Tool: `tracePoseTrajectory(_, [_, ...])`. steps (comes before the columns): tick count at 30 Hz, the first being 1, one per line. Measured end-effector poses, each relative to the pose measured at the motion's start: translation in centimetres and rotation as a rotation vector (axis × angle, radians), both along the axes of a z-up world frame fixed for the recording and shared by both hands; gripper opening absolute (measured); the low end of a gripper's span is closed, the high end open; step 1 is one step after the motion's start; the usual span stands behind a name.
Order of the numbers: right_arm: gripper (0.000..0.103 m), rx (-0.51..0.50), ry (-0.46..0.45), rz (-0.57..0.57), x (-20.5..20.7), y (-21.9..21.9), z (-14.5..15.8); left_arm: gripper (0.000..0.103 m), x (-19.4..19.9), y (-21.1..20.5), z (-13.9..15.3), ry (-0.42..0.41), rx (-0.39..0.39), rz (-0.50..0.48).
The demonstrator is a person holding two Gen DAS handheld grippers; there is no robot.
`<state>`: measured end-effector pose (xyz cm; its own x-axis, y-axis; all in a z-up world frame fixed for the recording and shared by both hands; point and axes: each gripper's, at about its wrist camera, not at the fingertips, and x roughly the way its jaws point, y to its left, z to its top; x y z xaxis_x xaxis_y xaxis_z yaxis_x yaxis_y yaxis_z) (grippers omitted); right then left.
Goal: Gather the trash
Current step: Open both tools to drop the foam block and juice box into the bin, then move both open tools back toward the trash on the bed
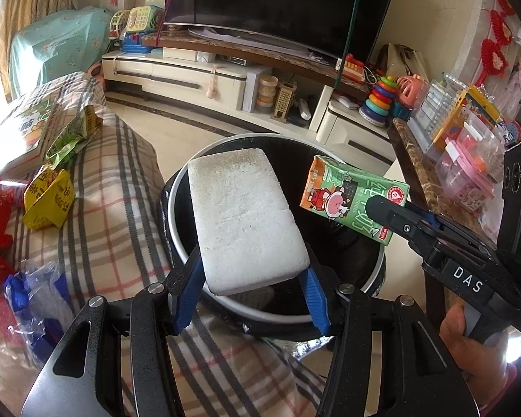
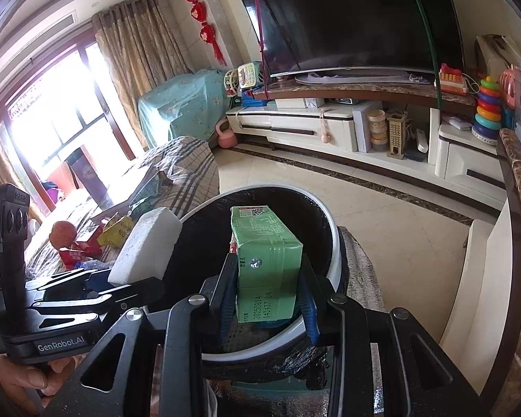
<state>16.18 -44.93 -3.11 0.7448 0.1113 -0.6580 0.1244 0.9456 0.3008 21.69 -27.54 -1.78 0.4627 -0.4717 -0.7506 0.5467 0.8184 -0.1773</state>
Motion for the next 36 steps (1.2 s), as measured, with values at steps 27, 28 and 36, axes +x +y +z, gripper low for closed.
tracePoseTrajectory(27, [0.094, 0.125, -0.083, 0.030, -3.2, 4.0, 1.8, 0.079, -6.5, 10.1, 0.7, -0.008, -0.102, 0.163])
tracePoseTrajectory(28, [0.094, 0.131, -0.086, 0.036, -3.3, 4.2, 1.8, 0.079, -6.9, 10.7, 0.8, -0.012, -0.109, 0.172])
tracePoseTrajectory(36, [0.094, 0.155, -0.058, 0.076, -3.7, 6.9, 1.3, 0.079, -9.2, 14.1, 1.0, -0.039, -0.110, 0.221])
